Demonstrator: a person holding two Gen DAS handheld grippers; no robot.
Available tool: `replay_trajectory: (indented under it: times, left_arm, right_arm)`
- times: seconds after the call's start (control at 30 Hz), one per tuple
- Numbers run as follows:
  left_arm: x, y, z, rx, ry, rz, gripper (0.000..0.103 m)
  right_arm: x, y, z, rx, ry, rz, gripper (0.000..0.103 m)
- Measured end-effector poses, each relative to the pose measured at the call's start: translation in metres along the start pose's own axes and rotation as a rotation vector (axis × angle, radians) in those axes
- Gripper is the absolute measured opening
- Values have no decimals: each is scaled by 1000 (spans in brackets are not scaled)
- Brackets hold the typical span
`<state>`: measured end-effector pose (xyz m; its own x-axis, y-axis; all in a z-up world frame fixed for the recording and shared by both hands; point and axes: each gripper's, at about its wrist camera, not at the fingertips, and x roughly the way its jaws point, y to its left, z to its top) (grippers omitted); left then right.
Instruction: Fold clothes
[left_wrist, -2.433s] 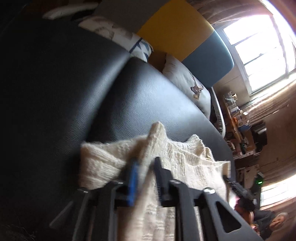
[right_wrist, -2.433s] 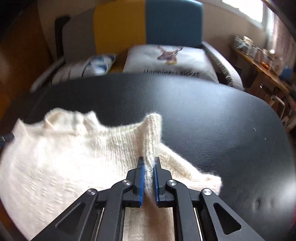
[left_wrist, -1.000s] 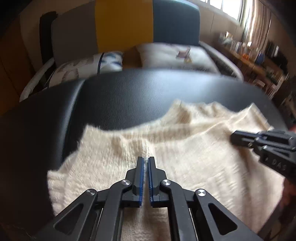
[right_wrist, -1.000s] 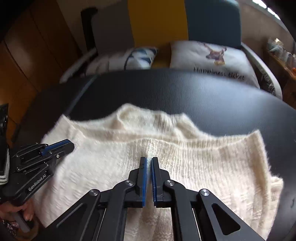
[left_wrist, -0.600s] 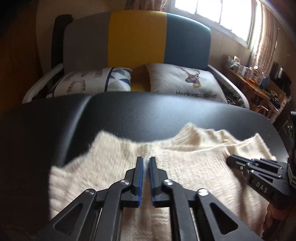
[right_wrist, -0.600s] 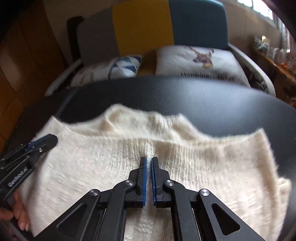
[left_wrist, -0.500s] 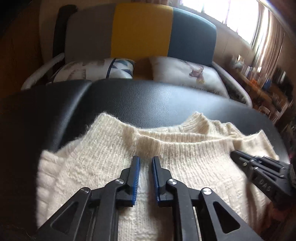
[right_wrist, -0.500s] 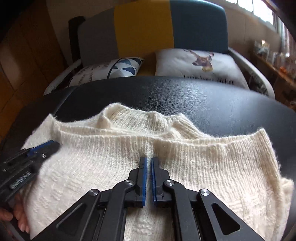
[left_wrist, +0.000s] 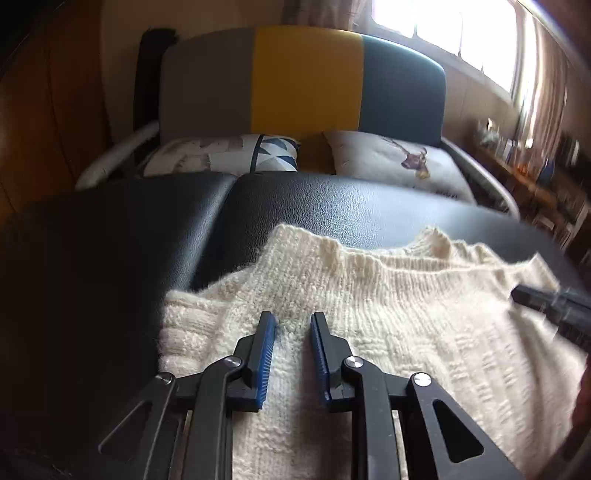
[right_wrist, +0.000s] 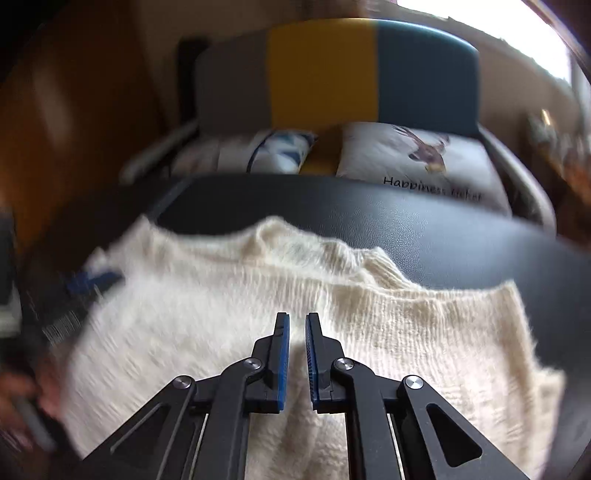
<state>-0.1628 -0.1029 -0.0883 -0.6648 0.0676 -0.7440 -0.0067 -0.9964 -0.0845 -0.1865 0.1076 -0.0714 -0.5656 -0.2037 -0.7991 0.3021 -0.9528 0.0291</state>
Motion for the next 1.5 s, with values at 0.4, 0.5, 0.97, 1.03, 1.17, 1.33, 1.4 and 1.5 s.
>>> replay_trajectory:
  times: [0.4, 0.5, 0.97, 1.03, 1.17, 1.33, 1.4, 1.5]
  left_arm:
    - [-34, 1, -43, 61, -4, 12, 21]
    - [-55, -12, -51, 78, 19, 37, 20]
    - [-16, -43, -34, 172, 44, 76, 21]
    - [-17, -47, -32, 193, 56, 99, 21]
    - [-41, -47, -29, 169, 44, 66, 21]
    - [-46, -40, -35, 143, 21, 127, 21]
    - [-33, -40, -36, 151, 52, 152, 21]
    - [-28, -43, -39, 182, 33, 175, 22]
  right_arm:
    - [-24, 4, -58, 141, 24, 69, 8]
    - [-42, 3, -65, 164, 33, 111, 12]
    - [-30, -67, -61, 259, 1, -49, 17]
    - [-43, -70, -58, 294, 4, -23, 18]
    - [-96, -74, -67, 346, -82, -58, 26]
    - [-89, -79, -79, 252, -4, -116, 26]
    - [-75, -90, -81, 261, 29, -135, 25]
    - [-68, -120, -91, 398, 22, -111, 19]
